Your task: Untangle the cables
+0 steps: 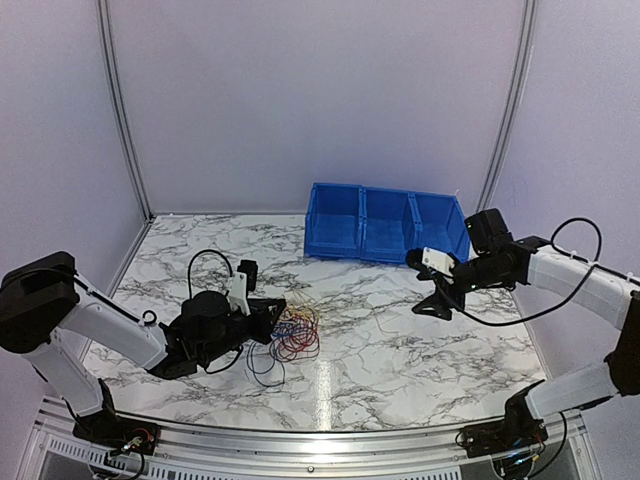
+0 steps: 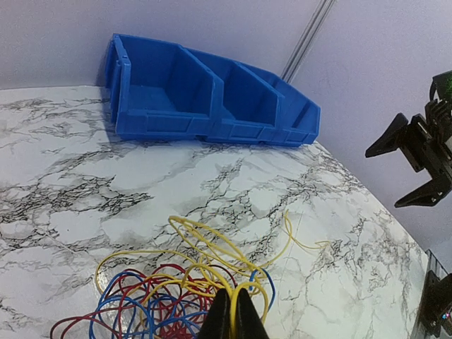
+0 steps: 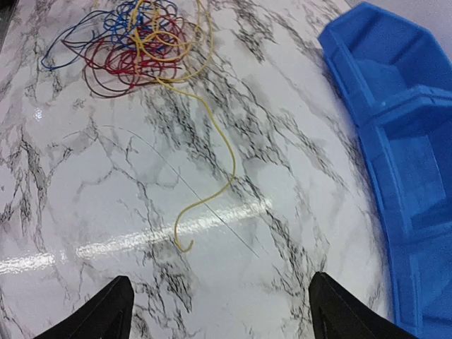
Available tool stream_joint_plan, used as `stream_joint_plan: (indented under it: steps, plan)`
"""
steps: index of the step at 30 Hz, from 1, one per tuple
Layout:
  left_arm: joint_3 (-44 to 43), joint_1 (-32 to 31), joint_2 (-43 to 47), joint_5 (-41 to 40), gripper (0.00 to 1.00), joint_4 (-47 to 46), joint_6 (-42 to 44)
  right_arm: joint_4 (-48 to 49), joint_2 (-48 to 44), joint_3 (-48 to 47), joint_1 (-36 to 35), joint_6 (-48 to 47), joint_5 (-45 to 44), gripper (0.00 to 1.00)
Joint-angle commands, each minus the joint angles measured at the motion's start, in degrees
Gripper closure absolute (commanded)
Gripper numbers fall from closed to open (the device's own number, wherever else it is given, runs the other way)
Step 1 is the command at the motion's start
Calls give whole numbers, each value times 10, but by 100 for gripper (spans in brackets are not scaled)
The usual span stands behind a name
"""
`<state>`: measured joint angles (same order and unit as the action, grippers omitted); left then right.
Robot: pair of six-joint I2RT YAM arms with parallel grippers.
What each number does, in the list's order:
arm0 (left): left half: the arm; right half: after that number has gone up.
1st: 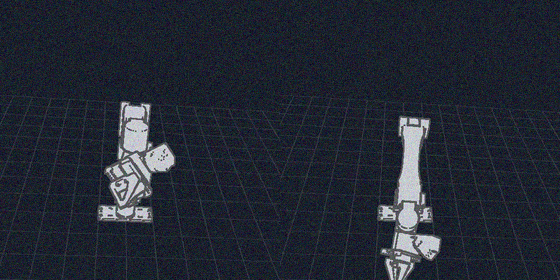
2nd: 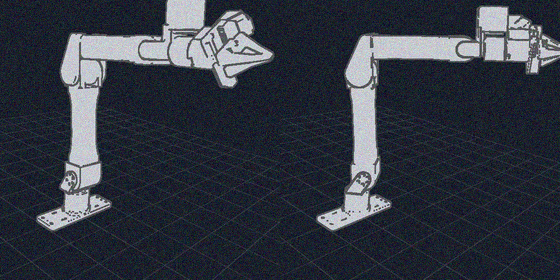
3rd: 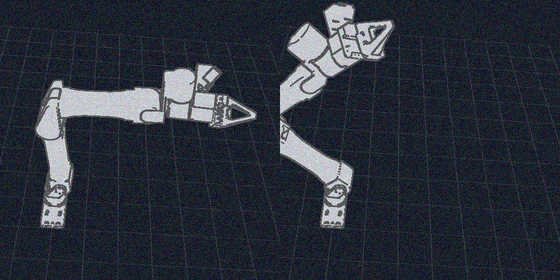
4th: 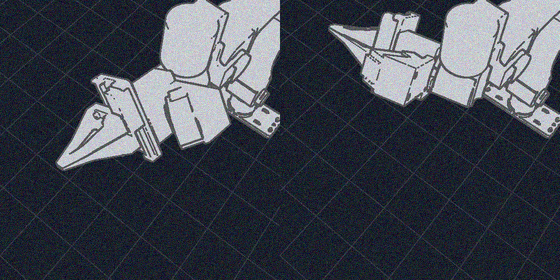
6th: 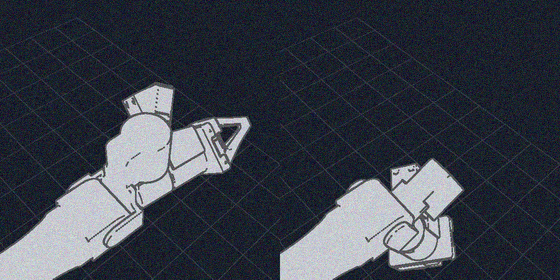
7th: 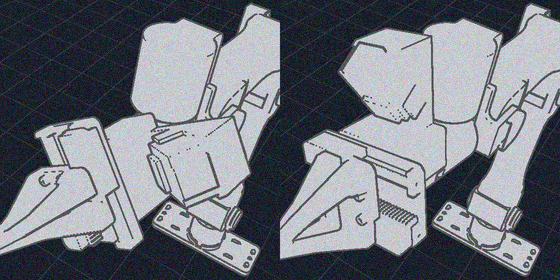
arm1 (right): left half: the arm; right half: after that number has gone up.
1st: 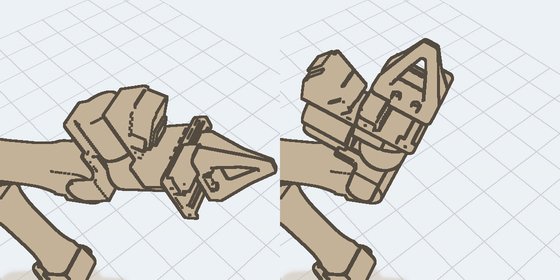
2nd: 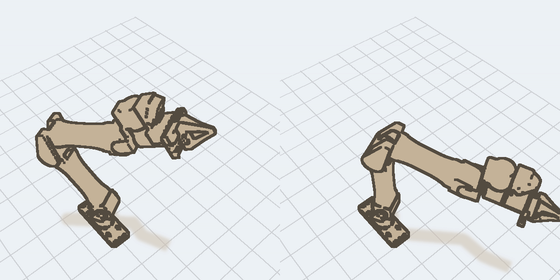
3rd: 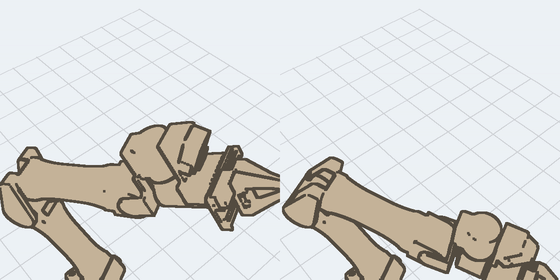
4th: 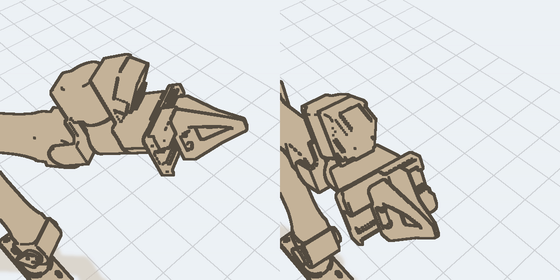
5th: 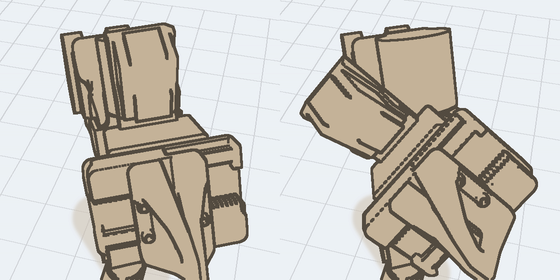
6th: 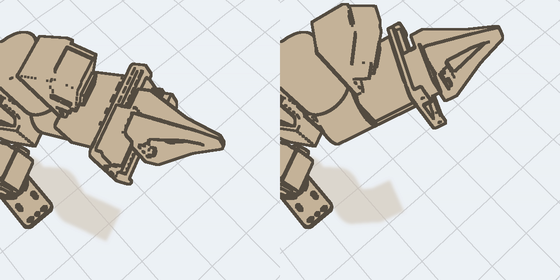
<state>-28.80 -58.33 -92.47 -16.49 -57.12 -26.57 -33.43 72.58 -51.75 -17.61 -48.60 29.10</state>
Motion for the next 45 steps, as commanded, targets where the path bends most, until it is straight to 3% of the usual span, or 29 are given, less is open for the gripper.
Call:
stream_joint_plan:
  steps: [1,6,9,15,16,18,21,26,29,38,45]
  plan:
    - [-10,2,-1,8,95,10,-3,45,63,-30,-63,-3,-48,14]
    - [-7,2,6,10,95,18,-6,84,160,-78,-123,-11,-81,13]
    - [-6,2,8,9,95,22,-5,109,214,-118,-152,-8,-103,6]
    - [-4,2,17,4,91,33,-11,132,307,-188,-192,-22,-125,8]
    - [-4,2,22,2,86,41,-14,136,319,-197,-196,-23,-124,11]
    - [-3,2,38,-12,67,68,-27,131,340,-207,-204,-30,-114,16]
    - [0,2,73,-30,53,111,-44,110,356,-216,-212,-48,-94,29]
    - [-3,2,114,-71,43,179,-60,80,355,-227,-212,-51,-73,76]
    - [-15,2,105,-78,40,190,-57,58,334,-245,-213,-37,-52,99]
    - [-129,2,-11,-39,37,192,-40,-4,252,-333,-228,24,-7,100]
    - [-196,11,-101,-25,44,171,-5,-12,192,-401,-229,51,60,100]
